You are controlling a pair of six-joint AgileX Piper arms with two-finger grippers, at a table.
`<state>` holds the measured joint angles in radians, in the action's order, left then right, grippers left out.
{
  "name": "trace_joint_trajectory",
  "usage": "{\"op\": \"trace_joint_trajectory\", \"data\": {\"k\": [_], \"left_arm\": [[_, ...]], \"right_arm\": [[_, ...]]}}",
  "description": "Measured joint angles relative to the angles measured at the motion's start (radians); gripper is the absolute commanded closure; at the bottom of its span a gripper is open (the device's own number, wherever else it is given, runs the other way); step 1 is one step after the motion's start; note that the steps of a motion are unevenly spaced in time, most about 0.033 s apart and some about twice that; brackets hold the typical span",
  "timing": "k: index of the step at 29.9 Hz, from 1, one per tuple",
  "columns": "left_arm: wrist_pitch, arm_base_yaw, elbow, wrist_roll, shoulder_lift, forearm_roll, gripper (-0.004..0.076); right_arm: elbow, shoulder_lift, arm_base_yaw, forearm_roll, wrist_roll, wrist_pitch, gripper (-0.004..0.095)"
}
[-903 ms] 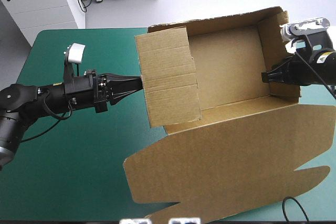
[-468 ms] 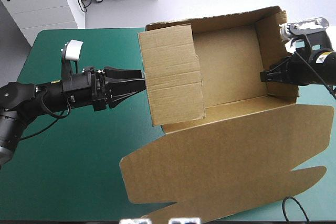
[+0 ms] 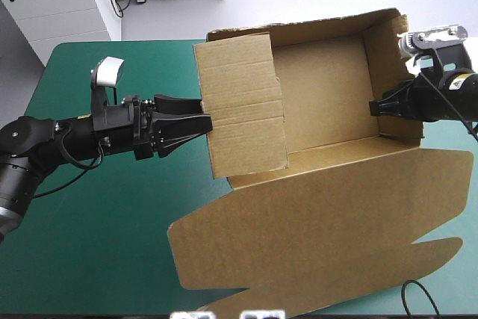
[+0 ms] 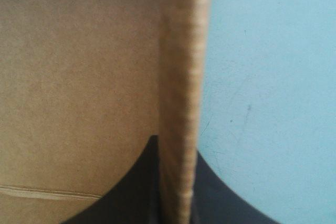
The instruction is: Fold the box
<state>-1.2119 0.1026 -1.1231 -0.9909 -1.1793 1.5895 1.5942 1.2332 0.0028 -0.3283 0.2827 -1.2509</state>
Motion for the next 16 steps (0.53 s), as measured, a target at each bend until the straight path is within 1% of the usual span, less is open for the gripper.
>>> {"op": "trace_joint_trajectory", "data": {"k": [3, 5, 11, 16], "left_arm": [[0.006, 0.000, -0.003, 0.010, 0.000, -0.010, 0.0227], [0.019, 0.000, -0.024, 0.033, 0.000, -0.059, 0.0227], [0.040, 0.000, -0.139, 0.142, -0.001, -0.192, 0.0227], [0.055, 0.000, -0.223, 0.278, -0.001, -0.360, 0.0227]], "right_arm": [[0.000, 0.000, 0.001, 0.000, -0.006, 0.009, 0.0919], [0.000, 0.000, 0.019, 0.010, -0.018, 0.021, 0.0919], [0.000, 0.007, 0.139, 0.111, -0.115, 0.077, 0.0919], [0.000, 0.026, 0.208, 0.153, -0.171, 0.129, 0.0919]]}}
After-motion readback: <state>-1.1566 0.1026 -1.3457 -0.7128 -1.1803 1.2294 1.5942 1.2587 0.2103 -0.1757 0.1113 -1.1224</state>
